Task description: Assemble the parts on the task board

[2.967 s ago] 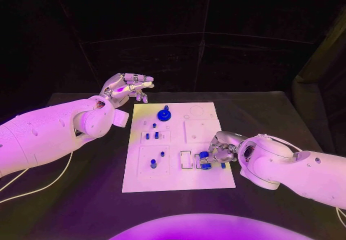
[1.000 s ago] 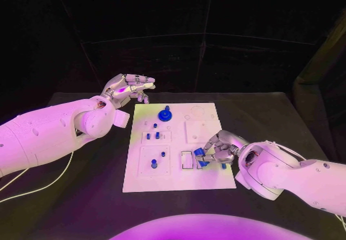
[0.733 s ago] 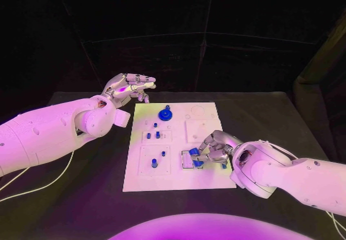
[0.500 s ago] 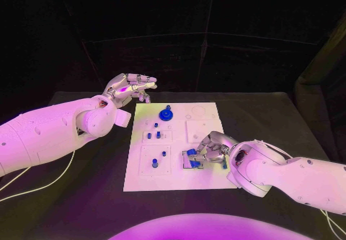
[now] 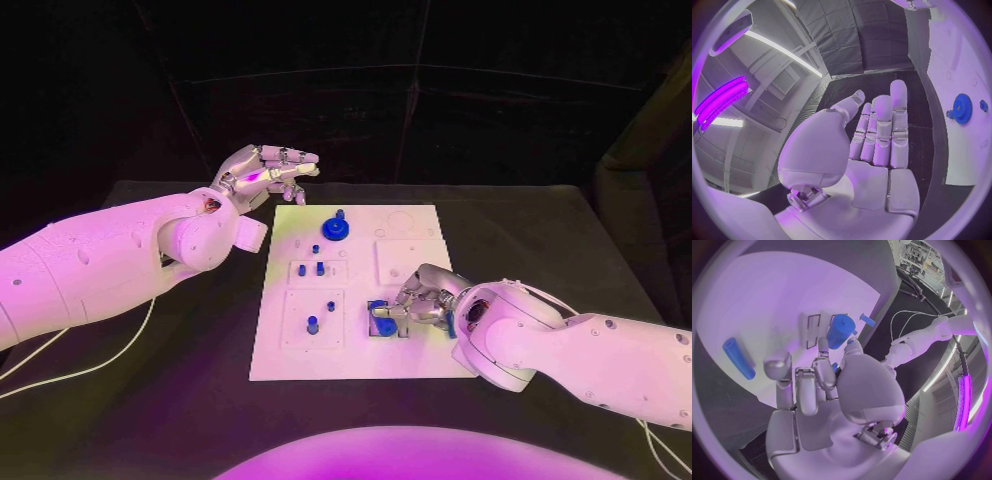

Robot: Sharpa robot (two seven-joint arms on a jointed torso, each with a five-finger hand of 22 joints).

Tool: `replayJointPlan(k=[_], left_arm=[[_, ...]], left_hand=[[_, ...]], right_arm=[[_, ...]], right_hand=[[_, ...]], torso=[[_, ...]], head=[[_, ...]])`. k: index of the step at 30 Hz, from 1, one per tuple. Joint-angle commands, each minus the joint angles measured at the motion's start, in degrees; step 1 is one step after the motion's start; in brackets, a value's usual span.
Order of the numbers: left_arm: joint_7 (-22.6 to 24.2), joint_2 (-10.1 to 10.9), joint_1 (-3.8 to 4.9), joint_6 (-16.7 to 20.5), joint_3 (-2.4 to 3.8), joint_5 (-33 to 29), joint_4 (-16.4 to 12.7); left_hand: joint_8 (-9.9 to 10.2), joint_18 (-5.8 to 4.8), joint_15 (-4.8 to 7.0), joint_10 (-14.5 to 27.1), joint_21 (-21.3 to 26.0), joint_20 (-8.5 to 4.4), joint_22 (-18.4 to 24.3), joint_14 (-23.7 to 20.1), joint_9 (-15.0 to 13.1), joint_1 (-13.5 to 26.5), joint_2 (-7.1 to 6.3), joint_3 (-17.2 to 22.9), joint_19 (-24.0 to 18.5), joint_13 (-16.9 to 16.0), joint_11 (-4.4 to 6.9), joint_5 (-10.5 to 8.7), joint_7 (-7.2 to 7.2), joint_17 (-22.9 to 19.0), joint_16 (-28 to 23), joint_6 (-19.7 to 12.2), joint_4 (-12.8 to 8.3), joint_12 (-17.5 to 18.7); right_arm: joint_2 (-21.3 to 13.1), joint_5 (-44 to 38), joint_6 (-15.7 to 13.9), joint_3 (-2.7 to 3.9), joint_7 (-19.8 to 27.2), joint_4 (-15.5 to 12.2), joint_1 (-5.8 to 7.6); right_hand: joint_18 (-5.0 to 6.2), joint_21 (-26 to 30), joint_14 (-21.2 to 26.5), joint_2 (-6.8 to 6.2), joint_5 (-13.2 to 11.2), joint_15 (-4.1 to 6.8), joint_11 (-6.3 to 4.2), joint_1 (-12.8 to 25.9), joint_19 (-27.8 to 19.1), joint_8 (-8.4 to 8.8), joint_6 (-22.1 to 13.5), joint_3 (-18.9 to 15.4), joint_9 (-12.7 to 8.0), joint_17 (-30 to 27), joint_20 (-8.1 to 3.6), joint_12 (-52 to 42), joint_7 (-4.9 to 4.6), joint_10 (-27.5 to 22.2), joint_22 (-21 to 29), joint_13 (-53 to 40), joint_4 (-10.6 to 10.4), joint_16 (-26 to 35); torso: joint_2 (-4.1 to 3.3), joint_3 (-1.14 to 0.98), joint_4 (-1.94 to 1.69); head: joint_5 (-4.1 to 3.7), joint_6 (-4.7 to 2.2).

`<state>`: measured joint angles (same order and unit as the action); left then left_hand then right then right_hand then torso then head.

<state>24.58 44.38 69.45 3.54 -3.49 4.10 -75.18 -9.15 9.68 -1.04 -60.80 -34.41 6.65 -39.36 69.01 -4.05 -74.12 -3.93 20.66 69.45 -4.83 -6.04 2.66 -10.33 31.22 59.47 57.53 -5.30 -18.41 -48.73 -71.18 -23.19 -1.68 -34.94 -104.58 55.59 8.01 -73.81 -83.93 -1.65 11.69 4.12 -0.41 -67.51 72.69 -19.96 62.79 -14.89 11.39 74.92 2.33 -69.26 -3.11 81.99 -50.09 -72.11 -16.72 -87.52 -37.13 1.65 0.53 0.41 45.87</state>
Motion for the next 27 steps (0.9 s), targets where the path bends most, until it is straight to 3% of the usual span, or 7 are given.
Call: replayJointPlan(k=[1,5,8,11,13,18,27], left_arm=[[0.31,-0.07,0.09,-0.60,0.05,-0.20,-0.02],[0.31,-0.09,0.09,-0.62,0.05,-0.20,0.00],[0.30,-0.10,0.09,-0.62,0.05,-0.20,0.01],[0.28,-0.08,0.09,-0.62,0.05,-0.20,0.00],[0.27,-0.06,0.09,-0.62,0.05,-0.20,0.00],[0.25,0.01,0.09,-0.64,0.05,-0.20,-0.02],[0.21,-0.01,0.09,-0.71,0.05,-0.20,0.00]], left_hand=[[-0.37,0.72,-0.19,0.38,0.24,0.14,0.08,-0.39,0.03,0.08,0.17,-0.26,0.10,-0.06,-0.08,0.09,-0.05,-0.07,-0.30,-0.31,0.08,-0.05],[-0.43,0.73,-0.19,0.54,0.30,0.15,0.14,-0.45,0.04,0.00,0.19,-0.46,0.14,-0.06,-0.09,0.09,-0.07,-0.15,-0.25,-0.41,0.02,-0.21],[-0.43,0.73,-0.19,0.54,0.30,0.15,0.14,-0.45,0.04,0.00,0.19,-0.46,0.14,-0.06,-0.09,0.09,-0.07,-0.15,-0.25,-0.41,0.02,-0.21],[-0.43,0.73,-0.19,0.54,0.30,0.15,0.14,-0.45,0.04,0.00,0.19,-0.46,0.14,-0.06,-0.09,0.09,-0.07,-0.15,-0.25,-0.41,0.02,-0.21],[-0.43,0.73,-0.19,0.54,0.30,0.15,0.14,-0.45,0.04,0.00,0.19,-0.46,0.14,-0.06,-0.09,0.09,-0.07,-0.15,-0.25,-0.41,0.02,-0.21],[-0.43,0.73,-0.19,0.54,0.30,0.15,0.14,-0.45,0.04,0.00,0.19,-0.46,0.14,-0.06,-0.09,0.09,-0.07,-0.15,-0.25,-0.41,0.02,-0.21],[-0.43,0.73,-0.19,0.54,0.30,0.15,0.14,-0.45,0.04,0.00,0.19,-0.46,0.14,-0.06,-0.09,0.09,-0.07,-0.15,-0.25,-0.41,0.02,-0.21]], right_arm=[[0.24,-2.19,-0.14,0.04,-1.31,0.07,0.10],[0.50,-2.46,0.01,0.04,-1.05,0.10,0.10],[0.51,-2.68,0.26,0.04,-0.71,-0.02,0.10],[0.29,-2.80,0.76,0.04,-0.05,-0.29,0.09],[0.05,-2.84,1.37,0.04,0.48,-0.56,0.09],[-0.51,-3.23,3.26,0.04,1.39,-1.17,0.09],[-0.26,-6.76,3.67,0.04,0.60,-0.96,0.09]], right_hand=[[-0.97,0.51,-4.66,-2.47,-6.11,0.30,-0.25,2.67,-0.27,-0.26,-0.81,1.66,0.59,8.19,-0.33,0.99,-0.37,-0.22,0.45,0.26,0.01,0.28],[-0.83,0.99,-4.62,-7.30,-8.68,0.16,-0.17,6.71,-0.63,-0.18,-1.54,3.01,0.97,8.06,-0.25,2.55,-0.60,-0.82,1.23,1.18,-0.35,0.39],[-0.80,1.14,-4.62,-8.19,-8.69,0.13,-0.15,7.57,-0.73,-0.22,-1.67,3.31,1.11,8.09,-0.23,3.01,-0.63,-0.99,1.47,1.45,-0.35,0.39],[-0.80,1.22,-4.65,-6.87,-8.35,0.10,-0.15,5.48,-0.72,-0.40,-1.73,4.87,1.41,8.24,-0.18,3.03,-0.64,-0.93,1.47,1.30,-0.10,0.35],[-0.80,1.22,-4.67,-5.30,-5.43,0.13,-0.18,2.02,-0.65,-0.60,-1.73,6.26,1.67,8.33,-0.19,2.99,-0.59,-0.85,1.37,1.13,0.87,0.34],[-0.87,1.14,-4.74,-4.13,-2.65,0.22,-0.28,-4.06,-0.44,-1.08,-1.79,7.03,2.31,8.62,-0.27,3.04,-0.53,-0.68,1.01,0.88,3.88,0.25],[-0.99,0.88,-4.85,-2.69,-3.38,0.40,-0.53,-8.65,-0.09,-2.16,-1.13,7.60,3.17,9.21,-0.42,2.80,-0.26,-0.39,0.25,0.44,7.37,0.03]], torso=[[-0.02,-0.02,0.06],[-0.04,-0.05,0.14],[-0.04,-0.04,0.15],[-0.04,-0.06,0.14],[-0.05,-0.07,0.15],[-0.03,-0.07,0.11],[-0.03,-0.06,0.05]], head=[[0.05,0.02],[0.09,0.00],[0.05,0.05],[-0.03,0.08],[-0.05,0.11],[-0.12,0.25],[-0.37,0.26]])
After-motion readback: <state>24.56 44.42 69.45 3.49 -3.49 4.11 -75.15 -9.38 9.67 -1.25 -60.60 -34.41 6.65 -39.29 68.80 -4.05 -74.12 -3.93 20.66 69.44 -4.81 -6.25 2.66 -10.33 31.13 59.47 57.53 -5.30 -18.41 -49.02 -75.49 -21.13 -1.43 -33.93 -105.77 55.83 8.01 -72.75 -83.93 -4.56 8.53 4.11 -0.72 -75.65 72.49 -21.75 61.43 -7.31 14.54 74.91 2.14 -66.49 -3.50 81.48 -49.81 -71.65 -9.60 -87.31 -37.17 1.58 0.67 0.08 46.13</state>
